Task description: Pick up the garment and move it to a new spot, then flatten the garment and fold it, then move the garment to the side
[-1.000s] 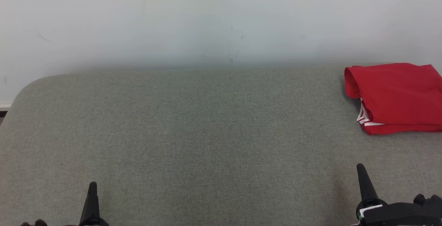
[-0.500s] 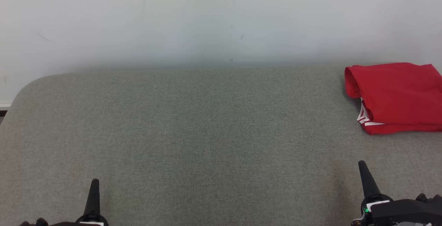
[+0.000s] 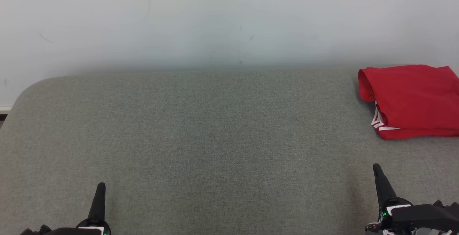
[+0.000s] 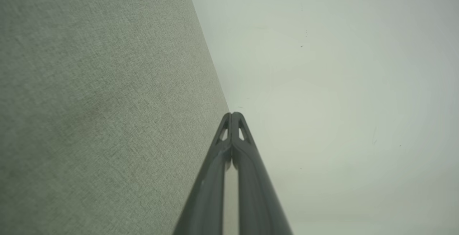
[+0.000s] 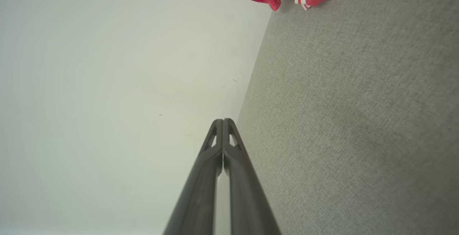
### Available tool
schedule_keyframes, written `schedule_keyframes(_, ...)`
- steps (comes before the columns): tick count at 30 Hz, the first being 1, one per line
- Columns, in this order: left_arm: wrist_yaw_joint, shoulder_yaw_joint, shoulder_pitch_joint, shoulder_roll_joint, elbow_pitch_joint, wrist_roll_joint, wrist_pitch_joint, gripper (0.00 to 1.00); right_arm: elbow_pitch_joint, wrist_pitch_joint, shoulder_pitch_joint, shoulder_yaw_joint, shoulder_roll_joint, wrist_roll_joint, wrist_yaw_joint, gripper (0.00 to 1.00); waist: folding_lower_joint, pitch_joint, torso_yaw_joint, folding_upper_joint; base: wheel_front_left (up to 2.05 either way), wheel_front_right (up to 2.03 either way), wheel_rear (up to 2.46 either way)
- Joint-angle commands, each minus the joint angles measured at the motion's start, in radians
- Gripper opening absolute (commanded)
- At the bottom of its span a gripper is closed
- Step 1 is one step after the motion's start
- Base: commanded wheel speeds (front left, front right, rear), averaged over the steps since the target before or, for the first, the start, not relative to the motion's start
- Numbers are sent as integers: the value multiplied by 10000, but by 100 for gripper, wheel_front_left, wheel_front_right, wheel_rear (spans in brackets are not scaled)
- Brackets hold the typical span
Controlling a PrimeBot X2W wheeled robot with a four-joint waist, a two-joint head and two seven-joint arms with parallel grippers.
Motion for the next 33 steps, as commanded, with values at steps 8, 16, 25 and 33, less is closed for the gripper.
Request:
schedule_keyframes(8, -84, 48, -276, -11, 28, -794, 189, 0, -5, 183, -220, -121, 40, 750, -17, 0, 1, 13, 2, -1, 0, 0, 0)
schedule_keyframes(16, -70, 59, -351, -18, 91, -1389, 353, 0, 33, 308, -322, -193, 58, 1320, -18, 0, 1, 26, 3, -1, 0, 0, 0)
schedule_keyframes(25, -75, 67, -465, -28, 148, -1937, 498, 0, 79, 452, -349, -269, 73, 1856, -19, 0, 1, 38, 4, -1, 0, 0, 0)
schedule_keyframes(33, -73, 77, -505, -36, 199, -2454, 646, 0, 115, 568, -439, -339, 90, 2358, -21, 0, 1, 51, 6, -1, 0, 0, 0)
